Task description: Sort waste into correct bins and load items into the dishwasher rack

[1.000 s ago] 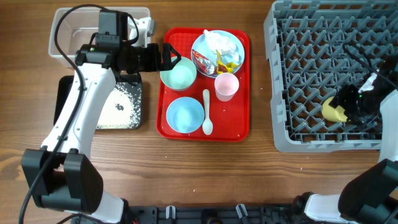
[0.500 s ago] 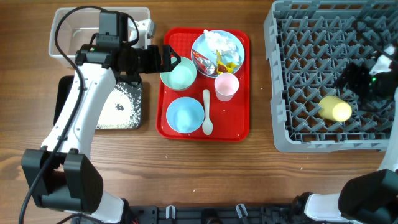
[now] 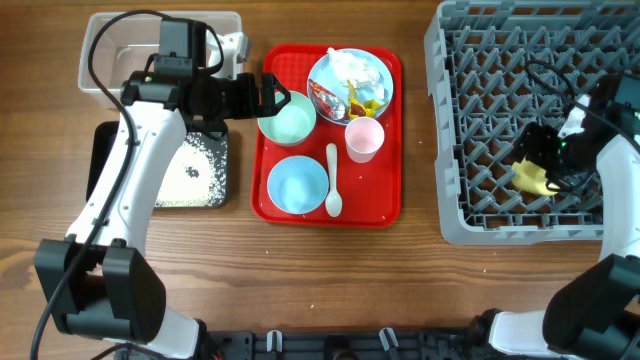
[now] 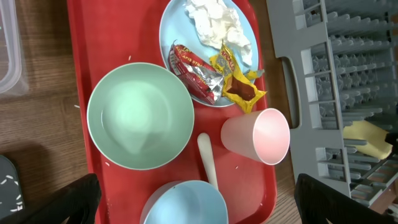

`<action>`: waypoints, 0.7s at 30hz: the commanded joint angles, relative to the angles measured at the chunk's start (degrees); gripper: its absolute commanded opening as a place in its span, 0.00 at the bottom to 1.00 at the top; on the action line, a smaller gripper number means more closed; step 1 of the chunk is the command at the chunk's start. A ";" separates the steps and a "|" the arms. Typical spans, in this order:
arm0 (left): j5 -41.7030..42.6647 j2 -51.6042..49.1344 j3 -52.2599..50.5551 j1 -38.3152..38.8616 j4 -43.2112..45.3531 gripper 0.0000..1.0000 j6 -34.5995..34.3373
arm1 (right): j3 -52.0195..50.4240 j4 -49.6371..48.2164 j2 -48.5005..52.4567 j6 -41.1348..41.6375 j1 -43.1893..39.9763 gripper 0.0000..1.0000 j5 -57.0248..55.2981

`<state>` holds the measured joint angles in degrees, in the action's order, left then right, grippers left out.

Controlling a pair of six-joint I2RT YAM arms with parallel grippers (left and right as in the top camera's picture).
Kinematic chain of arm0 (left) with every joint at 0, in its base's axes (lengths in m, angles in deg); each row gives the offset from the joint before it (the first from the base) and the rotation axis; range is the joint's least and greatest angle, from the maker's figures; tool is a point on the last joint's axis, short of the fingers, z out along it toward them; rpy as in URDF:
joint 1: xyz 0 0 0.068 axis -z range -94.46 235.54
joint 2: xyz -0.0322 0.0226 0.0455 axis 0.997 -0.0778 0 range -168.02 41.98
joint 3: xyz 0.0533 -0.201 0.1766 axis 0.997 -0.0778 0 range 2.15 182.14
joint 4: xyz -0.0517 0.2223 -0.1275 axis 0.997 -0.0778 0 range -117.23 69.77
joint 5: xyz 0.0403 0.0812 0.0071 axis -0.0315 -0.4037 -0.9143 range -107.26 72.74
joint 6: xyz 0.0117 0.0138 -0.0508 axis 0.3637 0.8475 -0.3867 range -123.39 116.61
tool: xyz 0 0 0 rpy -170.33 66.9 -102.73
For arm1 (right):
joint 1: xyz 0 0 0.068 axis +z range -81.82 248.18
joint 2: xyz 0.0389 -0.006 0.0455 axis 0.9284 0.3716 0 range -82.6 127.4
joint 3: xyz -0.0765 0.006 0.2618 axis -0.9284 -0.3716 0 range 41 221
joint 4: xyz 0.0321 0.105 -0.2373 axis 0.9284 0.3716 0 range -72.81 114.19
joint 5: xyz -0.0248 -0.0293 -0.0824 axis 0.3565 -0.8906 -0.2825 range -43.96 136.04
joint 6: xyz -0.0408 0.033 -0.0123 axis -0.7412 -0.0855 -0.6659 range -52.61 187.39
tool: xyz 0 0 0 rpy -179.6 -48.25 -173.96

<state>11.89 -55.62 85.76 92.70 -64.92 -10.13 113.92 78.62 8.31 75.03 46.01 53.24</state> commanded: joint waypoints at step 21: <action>-0.33 -0.13 -0.15 0.02 -1.66 1.00 0.28 | 9.70 -8.85 0.11 2.73 6.47 0.96 8.39</action>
<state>11.89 -55.62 85.76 92.70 -66.56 -10.13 119.32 67.76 9.62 77.02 52.61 60.65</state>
